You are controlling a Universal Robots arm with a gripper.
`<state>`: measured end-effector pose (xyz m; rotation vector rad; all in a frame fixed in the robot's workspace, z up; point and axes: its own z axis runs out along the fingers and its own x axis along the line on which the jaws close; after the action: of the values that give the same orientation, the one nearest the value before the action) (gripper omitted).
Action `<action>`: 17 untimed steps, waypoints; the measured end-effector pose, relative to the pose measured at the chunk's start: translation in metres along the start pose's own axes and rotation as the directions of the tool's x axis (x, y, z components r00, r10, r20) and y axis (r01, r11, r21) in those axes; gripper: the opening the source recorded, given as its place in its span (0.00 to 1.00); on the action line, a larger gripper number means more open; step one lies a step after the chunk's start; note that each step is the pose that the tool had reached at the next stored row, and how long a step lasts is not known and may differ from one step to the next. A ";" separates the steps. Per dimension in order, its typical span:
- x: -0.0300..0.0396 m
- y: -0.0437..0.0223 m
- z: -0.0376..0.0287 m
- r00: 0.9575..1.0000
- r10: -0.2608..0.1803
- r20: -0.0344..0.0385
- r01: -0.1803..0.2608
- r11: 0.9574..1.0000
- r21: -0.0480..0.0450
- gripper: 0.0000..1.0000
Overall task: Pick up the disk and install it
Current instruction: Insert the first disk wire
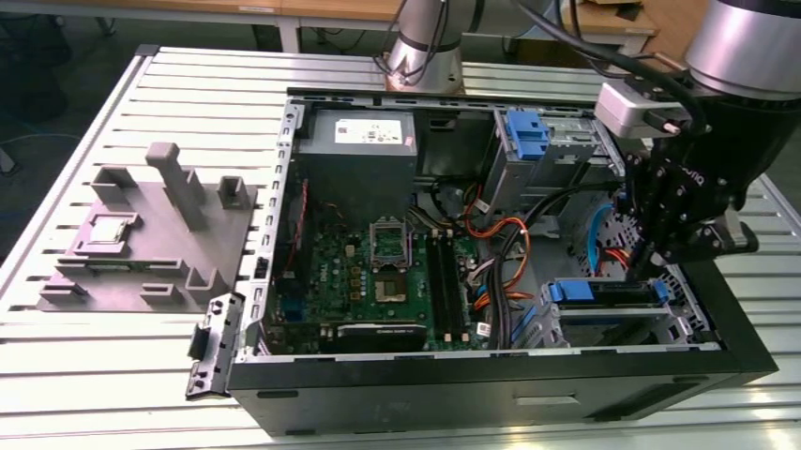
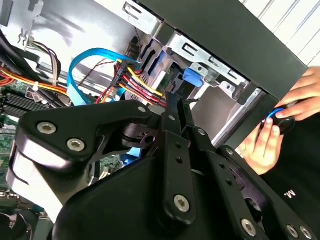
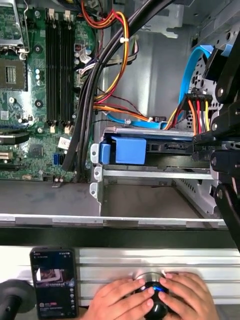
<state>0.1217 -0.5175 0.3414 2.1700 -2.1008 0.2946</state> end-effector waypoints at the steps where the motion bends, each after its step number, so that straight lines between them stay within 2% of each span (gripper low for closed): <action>1: 0.0003 -0.0001 0.0003 1.000 0.001 0.004 -0.001 1.000 0.000 0.17; 5: 0.0014 0.0000 0.0017 1.000 0.015 0.019 -0.015 1.000 -0.003 0.17; 12: 0.0053 -0.0005 0.0047 0.999 0.041 0.022 -0.041 0.999 -0.008 0.17; 13: 0.0055 -0.0011 0.0048 0.999 0.042 0.023 -0.042 0.999 -0.008 0.17; 15: 0.0056 -0.0017 0.0051 0.998 0.043 0.034 -0.043 0.999 -0.009 0.17; 17: 0.0058 -0.0014 0.0053 0.998 0.044 0.037 -0.044 0.999 -0.009 0.17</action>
<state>0.1236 -0.5243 0.3375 2.1434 -2.1676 0.2519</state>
